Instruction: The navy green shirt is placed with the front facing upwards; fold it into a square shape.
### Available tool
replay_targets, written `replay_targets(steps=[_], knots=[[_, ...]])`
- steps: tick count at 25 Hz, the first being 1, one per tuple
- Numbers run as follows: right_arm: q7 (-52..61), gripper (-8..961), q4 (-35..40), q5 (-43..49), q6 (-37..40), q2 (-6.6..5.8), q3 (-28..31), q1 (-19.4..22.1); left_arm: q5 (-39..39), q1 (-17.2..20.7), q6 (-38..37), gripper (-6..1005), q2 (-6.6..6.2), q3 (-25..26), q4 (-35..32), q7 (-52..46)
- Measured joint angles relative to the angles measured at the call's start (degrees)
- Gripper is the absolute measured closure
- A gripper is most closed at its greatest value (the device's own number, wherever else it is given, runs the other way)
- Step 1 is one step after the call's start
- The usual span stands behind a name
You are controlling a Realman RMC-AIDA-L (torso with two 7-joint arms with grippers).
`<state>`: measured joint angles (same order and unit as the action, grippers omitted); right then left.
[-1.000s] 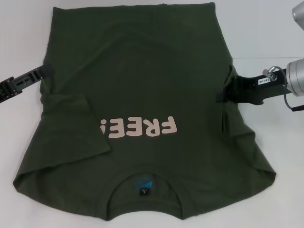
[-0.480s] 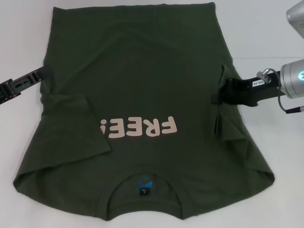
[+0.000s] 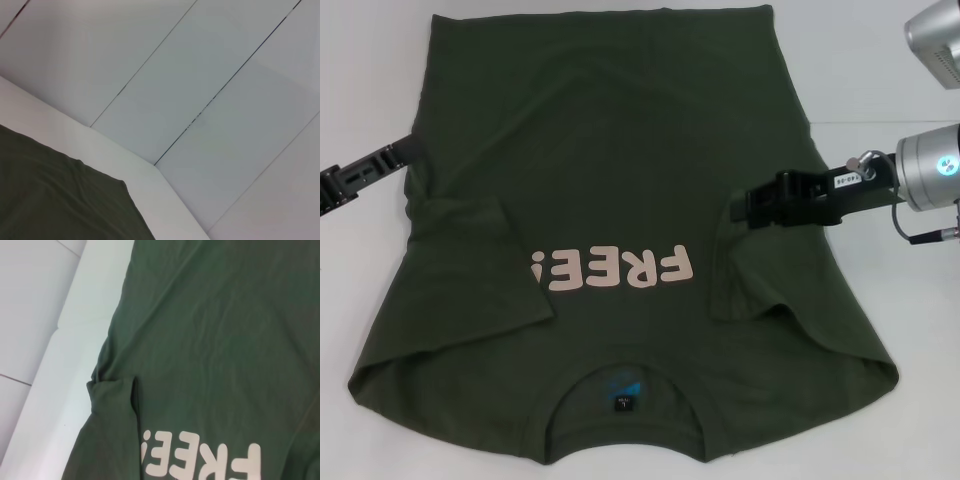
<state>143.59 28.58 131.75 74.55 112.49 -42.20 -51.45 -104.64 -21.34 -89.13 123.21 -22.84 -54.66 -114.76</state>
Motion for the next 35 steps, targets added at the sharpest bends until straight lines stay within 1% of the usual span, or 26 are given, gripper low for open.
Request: replay_targets(steps=[1, 3, 5, 7, 8, 10, 13, 14, 18, 21, 25, 29, 35], knots=[[-0.12, 761, 0.09, -0.14, 0.39, -0.26, -0.07, 0.2, -0.01, 0.02, -0.08, 308, -0.17, 0.01, 0.0, -0.22], [-0.53, 669, 0.31, -0.19, 1.63, -0.92, -0.12, 0.61, -0.28, 0.09, -0.21, 308, -0.57, 0.03, 0.0, -1.06], [-0.86, 576, 0.77, -0.18, 3.37, -1.84, -0.12, 1.31, -1.55, 0.33, -0.8, 309, -1.31, 0.03, -0.24, -3.96], [-0.89, 476, 1.87, -0.24, 4.72, -2.54, -0.04, 2.35, -3.89, 0.6, -2.53, 309, -2.17, 0.07, -1.07, -8.63], [-0.89, 421, 2.44, -0.28, 5.25, -2.79, 0.03, 2.82, -6.21, 0.75, -4.46, 309, -2.74, 0.12, -1.86, -12.38], [-0.9, 313, 4.21, -0.34, 6.33, -3.4, 0.27, 4.28, -10.74, 0.83, -8.41, 308, -3.48, 0.54, -3.49, -18.32], [-0.92, 314, 5.03, -0.43, 6.73, -3.64, 0.41, 4.77, -15.82, 0.82, -12.31, 308, -3.97, 2.42, -4.88, -23.18], [-0.92, 314, 5.35, -0.45, 6.82, -3.76, 0.43, 4.9, -18.08, 0.82, -13.27, 308, -4.07, 3.76, -5.09, -24.63], [-0.94, 315, 5.47, -0.48, 7.04, -4.07, 0.46, 5.02, -24.28, 1.05, -13.63, 308, -4.3, 6.51, -5.11, -27.72], [-1.0, 316, 5.49, -0.51, 7.07, -4.04, 0.38, 4.83, -27.72, 1.36, -13.4, 308, -4.3, 6.8, -5.07, -28.63], [-1.3, 317, 5.52, -0.54, 7.13, -4.02, 0.26, 4.58, -30.29, 1.69, -11.7, 308, -4.13, 7.13, -4.69, -29.5], [-1.36, 317, 5.52, -0.54, 7.17, -4.03, 0.43, 4.71, -32.48, 1.65, -8.41, 309, -3.97, 7.12, -3.64, -30.15], [-1.38, 318, 5.53, -0.54, 7.19, -4.12, 0.63, 5.23, -34.86, 0.72, -3.37, 309, -4.44, 7.05, 0.79, -30.24]])
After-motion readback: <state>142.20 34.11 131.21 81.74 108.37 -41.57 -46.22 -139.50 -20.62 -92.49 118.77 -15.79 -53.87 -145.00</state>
